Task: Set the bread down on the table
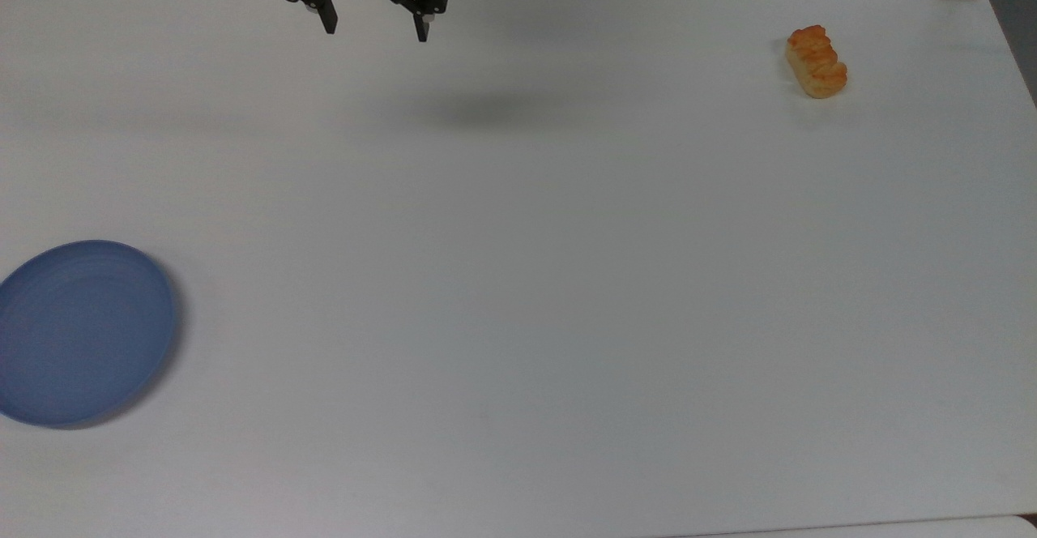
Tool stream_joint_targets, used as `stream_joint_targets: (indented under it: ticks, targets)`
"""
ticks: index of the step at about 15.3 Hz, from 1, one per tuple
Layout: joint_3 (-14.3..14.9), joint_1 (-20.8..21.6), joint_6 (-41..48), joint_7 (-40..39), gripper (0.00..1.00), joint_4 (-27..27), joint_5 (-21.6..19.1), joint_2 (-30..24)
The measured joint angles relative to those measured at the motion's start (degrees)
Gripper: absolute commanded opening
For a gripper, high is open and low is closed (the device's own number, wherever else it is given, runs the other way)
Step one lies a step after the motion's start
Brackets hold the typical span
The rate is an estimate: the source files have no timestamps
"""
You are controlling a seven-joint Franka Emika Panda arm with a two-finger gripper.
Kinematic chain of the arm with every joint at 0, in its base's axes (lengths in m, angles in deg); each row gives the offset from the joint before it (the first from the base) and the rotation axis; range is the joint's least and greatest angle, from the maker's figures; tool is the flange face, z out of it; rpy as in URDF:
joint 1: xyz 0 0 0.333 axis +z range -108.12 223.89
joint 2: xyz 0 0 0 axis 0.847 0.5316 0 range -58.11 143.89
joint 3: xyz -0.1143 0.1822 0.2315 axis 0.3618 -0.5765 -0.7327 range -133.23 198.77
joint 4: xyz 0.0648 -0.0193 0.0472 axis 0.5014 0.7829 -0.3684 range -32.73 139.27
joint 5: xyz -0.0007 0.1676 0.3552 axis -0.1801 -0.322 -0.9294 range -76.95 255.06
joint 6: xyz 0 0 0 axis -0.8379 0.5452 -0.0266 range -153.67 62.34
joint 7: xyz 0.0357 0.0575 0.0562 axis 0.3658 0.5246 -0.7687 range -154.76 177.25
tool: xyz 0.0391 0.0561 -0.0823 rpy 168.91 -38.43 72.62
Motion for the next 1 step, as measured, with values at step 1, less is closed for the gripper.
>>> stream_joint_targets:
  ticks: [1]
  targets:
    - [0.1, 0.0, 0.0, -0.1, 1.0, 0.0, 0.0, 0.0]
